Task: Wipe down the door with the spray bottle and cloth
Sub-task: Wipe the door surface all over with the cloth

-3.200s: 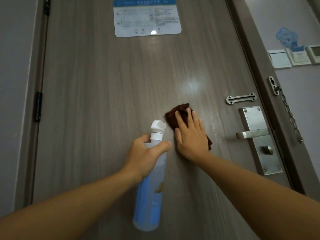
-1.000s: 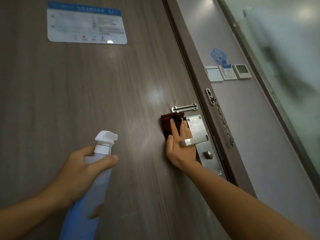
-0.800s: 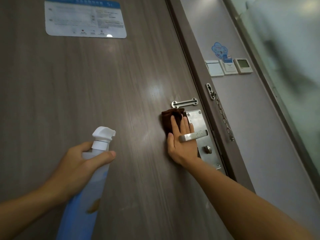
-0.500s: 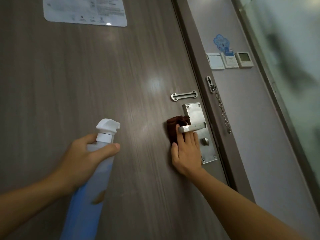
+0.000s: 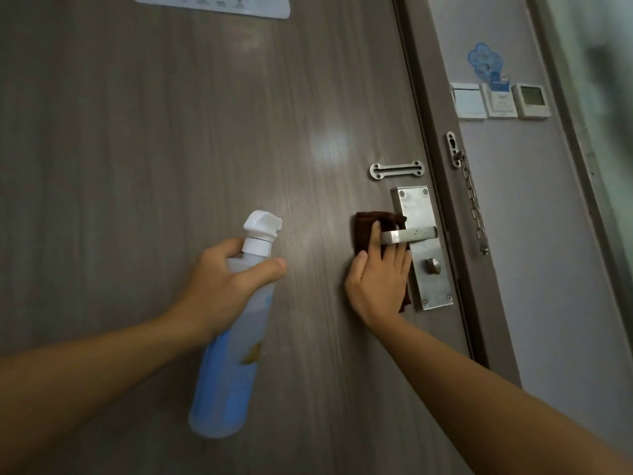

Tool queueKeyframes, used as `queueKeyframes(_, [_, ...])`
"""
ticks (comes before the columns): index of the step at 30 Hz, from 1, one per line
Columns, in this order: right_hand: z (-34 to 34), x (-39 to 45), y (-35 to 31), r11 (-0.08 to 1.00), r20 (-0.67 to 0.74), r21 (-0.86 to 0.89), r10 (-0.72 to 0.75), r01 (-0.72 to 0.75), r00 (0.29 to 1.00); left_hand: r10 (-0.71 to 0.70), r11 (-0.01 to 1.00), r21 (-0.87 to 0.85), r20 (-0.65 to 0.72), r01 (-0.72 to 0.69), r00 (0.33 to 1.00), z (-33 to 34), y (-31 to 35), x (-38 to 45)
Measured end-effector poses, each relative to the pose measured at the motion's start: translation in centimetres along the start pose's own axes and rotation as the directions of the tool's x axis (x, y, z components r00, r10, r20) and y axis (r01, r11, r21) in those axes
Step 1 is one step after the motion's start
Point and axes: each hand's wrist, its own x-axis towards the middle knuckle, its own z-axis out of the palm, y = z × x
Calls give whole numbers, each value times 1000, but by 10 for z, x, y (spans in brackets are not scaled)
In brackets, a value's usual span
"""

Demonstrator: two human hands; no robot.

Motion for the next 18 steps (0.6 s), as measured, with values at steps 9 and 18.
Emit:
queueKeyframes(9, [-10, -34, 44, 993, 80, 5, -117, 116, 990, -57, 997, 43, -98, 61, 994, 5, -2, 1])
queueKeyframes(18, [5, -67, 6, 998, 57, -6, 70, -70, 996, -78, 995, 50, -109, 84, 991, 1, -9, -16])
